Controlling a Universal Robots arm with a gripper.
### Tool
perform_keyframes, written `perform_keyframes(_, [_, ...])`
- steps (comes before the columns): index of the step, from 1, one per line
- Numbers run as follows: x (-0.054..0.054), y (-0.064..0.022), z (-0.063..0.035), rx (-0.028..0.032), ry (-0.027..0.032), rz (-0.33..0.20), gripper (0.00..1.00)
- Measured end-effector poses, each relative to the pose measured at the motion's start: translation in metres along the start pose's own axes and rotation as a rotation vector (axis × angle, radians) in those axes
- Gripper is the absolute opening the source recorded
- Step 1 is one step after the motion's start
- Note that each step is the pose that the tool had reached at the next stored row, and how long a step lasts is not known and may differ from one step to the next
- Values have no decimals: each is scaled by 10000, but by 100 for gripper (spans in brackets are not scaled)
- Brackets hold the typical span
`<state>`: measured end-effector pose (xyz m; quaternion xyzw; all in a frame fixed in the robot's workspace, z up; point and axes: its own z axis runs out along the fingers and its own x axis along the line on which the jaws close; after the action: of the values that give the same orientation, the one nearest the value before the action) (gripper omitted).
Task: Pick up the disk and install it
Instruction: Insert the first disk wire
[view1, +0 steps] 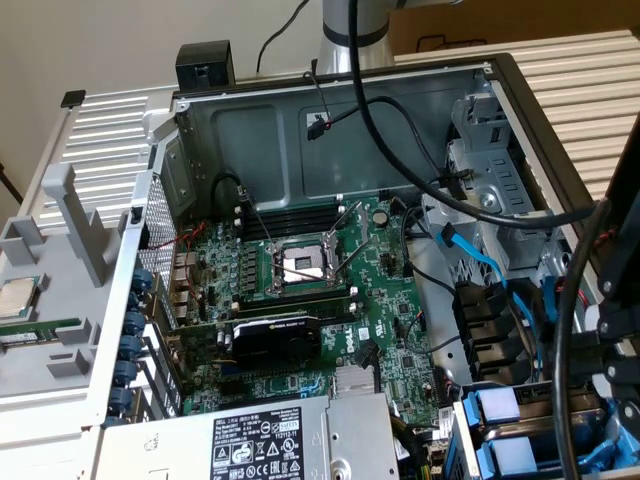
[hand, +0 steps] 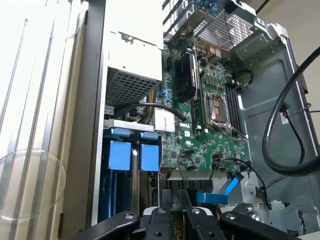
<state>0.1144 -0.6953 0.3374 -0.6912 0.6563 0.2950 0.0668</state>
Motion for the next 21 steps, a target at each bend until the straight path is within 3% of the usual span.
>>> perform_keyframes(2, [-2, 2, -2, 72, 141, 43, 17])
perform_keyframes(6, [-2, 5, -2, 207, 486, 223, 17])
perform_keyframes(7, [-4, 9, -4, 234, 544, 253, 17])
perform_keyframes(21, [-62, 96, -85, 506, 899, 438, 17])
